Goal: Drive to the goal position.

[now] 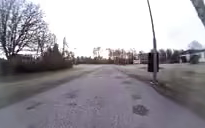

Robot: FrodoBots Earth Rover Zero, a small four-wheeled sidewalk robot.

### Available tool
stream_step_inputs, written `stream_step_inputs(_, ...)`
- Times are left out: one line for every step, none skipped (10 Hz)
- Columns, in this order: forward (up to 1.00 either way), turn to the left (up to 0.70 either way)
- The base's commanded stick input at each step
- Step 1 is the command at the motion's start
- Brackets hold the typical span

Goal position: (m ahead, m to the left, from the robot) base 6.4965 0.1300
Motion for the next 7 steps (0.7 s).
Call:
stream_step_inputs(0.85,0.0)
stream_step_inputs(0.85,0.0)
stream_step_inputs(0.85,0.0)
stream_step_inputs(0.85,0.0)
stream_step_inputs(0.85,0.0)
stream_step_inputs(0.85,0.0)
stream_step_inputs(0.85,0.0)
